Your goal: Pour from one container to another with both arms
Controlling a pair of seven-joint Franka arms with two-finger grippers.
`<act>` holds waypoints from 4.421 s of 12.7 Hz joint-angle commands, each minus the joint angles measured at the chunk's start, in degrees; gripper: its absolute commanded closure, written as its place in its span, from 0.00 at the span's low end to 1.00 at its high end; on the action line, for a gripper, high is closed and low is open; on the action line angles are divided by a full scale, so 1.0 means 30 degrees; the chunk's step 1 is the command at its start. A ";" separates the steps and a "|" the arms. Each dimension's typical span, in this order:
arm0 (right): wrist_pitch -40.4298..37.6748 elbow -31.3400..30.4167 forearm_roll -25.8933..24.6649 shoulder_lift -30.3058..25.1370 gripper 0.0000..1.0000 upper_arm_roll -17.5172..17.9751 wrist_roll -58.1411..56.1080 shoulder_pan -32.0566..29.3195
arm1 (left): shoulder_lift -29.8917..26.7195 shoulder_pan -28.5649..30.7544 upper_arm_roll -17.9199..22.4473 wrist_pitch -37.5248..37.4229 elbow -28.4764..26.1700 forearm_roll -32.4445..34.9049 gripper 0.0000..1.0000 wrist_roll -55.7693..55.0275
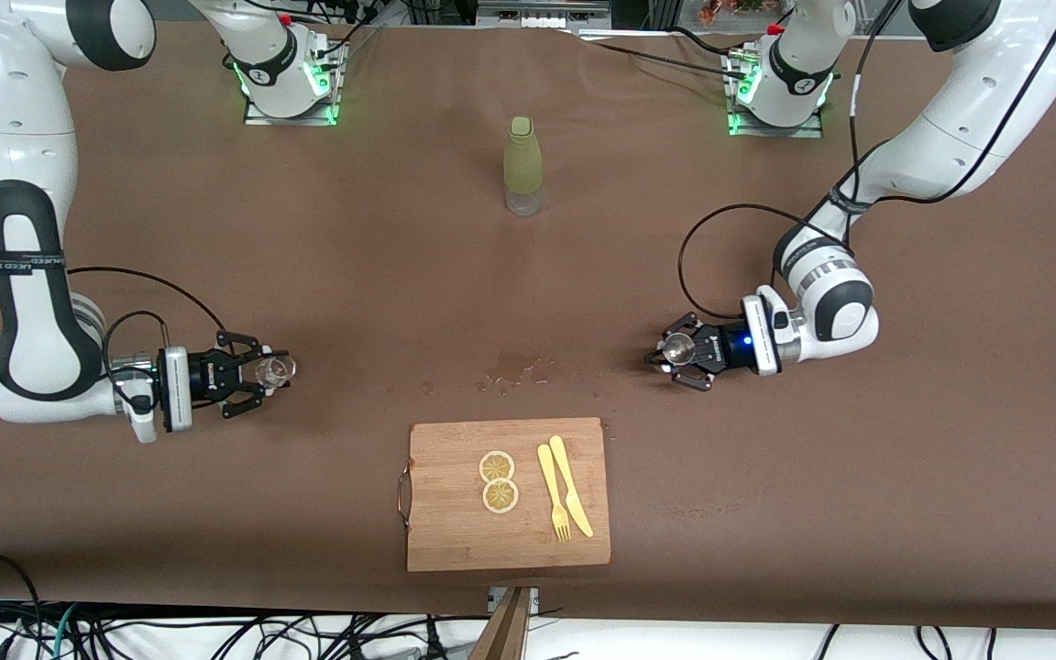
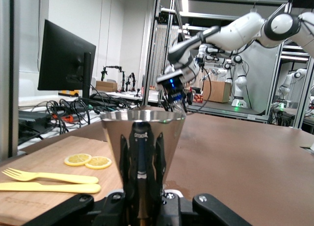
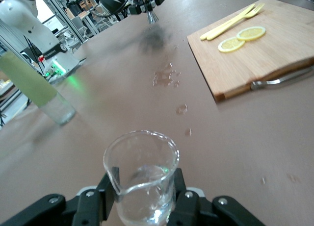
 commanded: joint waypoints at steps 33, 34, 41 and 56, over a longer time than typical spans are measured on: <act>0.3379 0.3248 -1.0823 -0.1900 0.70 -0.4116 1.8914 1.5921 | 0.5485 -0.7785 -0.1875 0.6479 0.7859 -0.2085 1.00 -0.0949; 0.3379 0.3248 -1.1084 -0.1899 0.70 -0.4116 1.8972 1.6124 | 0.5485 -0.7786 -0.1875 0.6654 0.7888 -0.2085 1.00 -0.0948; 0.3349 0.3570 -1.2083 -0.1811 0.70 -0.4233 1.9588 1.7005 | 0.5661 -0.7786 -0.1875 0.6685 0.7977 -0.2056 1.00 -0.0684; 0.3525 0.4741 -1.4130 -0.1109 0.70 -0.4262 2.1138 1.7355 | 0.6013 -0.8021 -0.1905 0.6685 0.8445 -0.1851 1.00 0.0663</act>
